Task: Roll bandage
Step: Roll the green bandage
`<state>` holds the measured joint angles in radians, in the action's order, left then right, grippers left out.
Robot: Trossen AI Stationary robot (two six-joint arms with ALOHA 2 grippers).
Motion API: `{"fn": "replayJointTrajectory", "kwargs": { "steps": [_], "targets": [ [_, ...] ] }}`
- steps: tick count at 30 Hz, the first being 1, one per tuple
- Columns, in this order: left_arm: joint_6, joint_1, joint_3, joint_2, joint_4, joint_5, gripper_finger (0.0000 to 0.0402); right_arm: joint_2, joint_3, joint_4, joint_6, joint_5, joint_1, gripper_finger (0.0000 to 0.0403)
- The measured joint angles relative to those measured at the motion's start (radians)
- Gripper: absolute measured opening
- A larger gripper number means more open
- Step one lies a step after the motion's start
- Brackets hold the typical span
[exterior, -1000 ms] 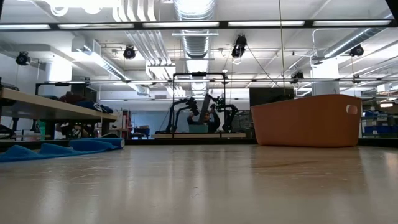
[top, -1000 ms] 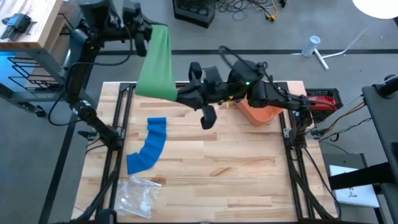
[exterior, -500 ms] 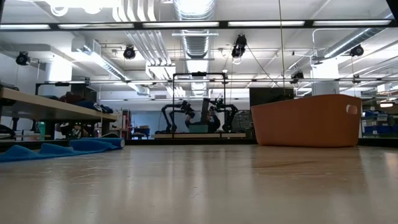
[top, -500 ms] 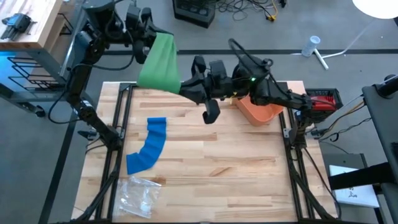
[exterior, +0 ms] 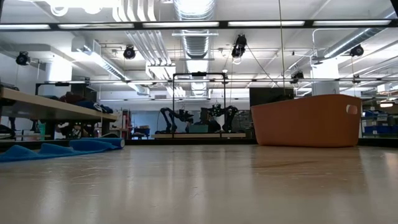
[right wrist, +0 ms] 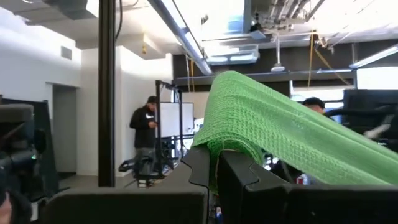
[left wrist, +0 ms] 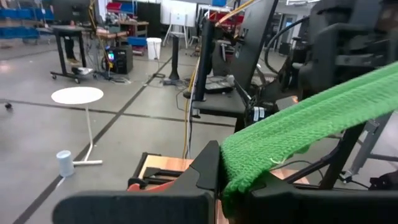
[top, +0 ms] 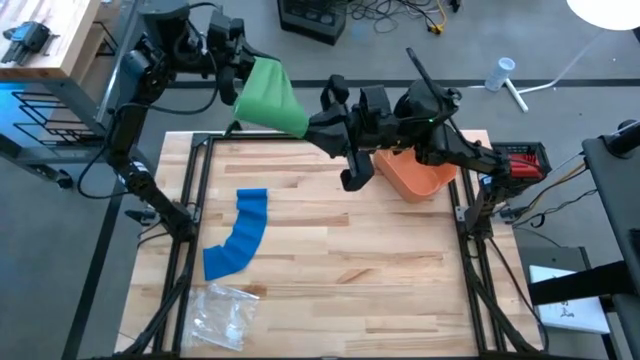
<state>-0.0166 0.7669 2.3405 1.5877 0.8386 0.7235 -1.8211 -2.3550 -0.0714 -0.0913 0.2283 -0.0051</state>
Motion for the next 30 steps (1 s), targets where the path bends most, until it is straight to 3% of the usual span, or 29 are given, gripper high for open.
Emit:
{"fn": "replayJointTrajectory", "kwargs": {
  "steps": [17, 23, 30],
  "targets": [
    [0.008, -0.036, 0.000, -0.031, 0.051, 0.026, 0.0000, 0.035, -0.001, 0.003, 0.051, -0.116, -0.017, 0.0003],
    [0.008, -0.056, 0.000, -0.033, 0.061, 0.026, 0.0000, 0.046, -0.001, 0.000, 0.137, -0.210, -0.017, 0.0003],
    [0.008, -0.095, 0.000, -0.049, 0.080, 0.025, 0.0000, 0.048, -0.001, -0.045, 0.351, -0.338, -0.019, 0.0003]
  ]
}}
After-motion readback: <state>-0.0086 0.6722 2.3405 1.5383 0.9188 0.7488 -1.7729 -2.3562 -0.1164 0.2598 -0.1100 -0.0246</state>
